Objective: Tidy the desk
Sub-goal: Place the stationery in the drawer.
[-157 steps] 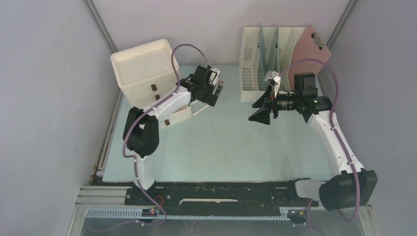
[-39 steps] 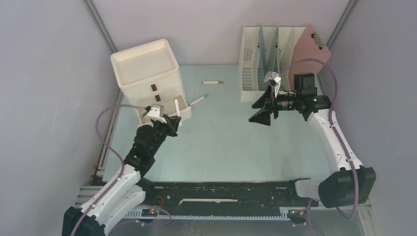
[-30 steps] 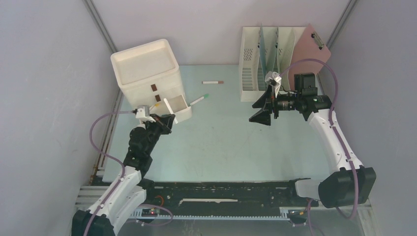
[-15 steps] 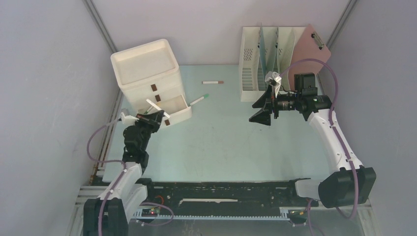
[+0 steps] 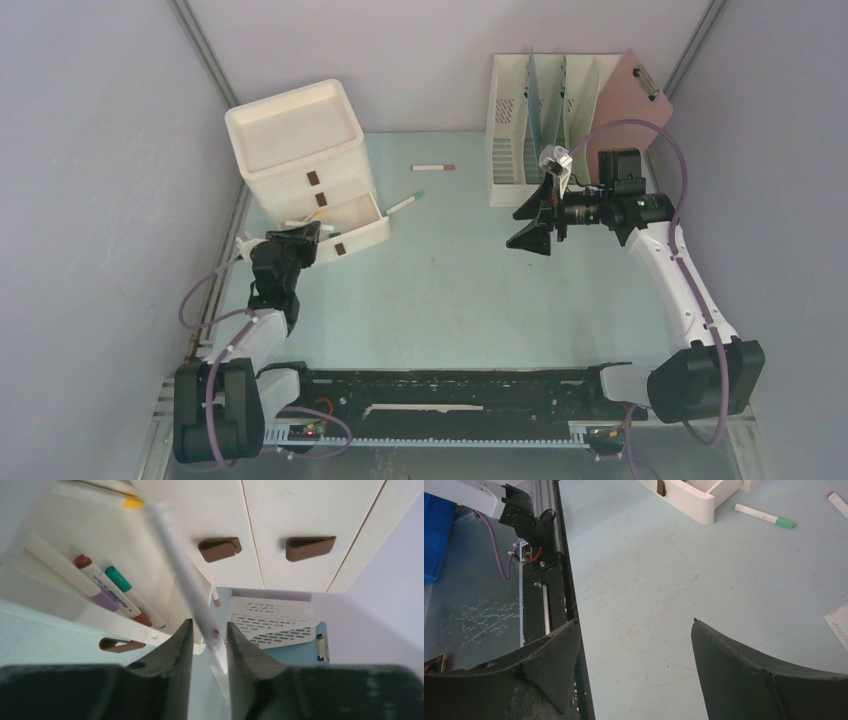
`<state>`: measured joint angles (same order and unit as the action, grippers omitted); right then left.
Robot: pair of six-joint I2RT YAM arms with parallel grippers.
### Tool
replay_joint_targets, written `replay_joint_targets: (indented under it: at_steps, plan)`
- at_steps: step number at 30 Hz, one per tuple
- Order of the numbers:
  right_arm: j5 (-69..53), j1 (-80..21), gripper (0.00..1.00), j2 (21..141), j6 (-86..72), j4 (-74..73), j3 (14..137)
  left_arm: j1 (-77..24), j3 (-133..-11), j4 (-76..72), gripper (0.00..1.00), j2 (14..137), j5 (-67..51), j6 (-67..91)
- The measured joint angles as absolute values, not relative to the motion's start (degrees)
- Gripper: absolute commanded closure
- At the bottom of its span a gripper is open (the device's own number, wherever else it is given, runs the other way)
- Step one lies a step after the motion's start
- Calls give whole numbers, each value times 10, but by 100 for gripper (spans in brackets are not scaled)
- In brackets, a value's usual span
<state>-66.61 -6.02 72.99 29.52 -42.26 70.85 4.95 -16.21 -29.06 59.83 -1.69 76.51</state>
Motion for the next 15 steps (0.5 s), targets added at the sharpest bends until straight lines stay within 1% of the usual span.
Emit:
replay_joint_targets:
  at_steps: [2,4,15]
  plan:
    - [-666,-60,11,730,295,-423,708,53,-175,-289,51,612,-18,771]
    - [-666,-60,11,730,295,-423,708,56,-191,-289,44,627,-22,782]
    - [-670,-60,11,730,295,-423,708,59,-204,-281,35,625,-32,790]
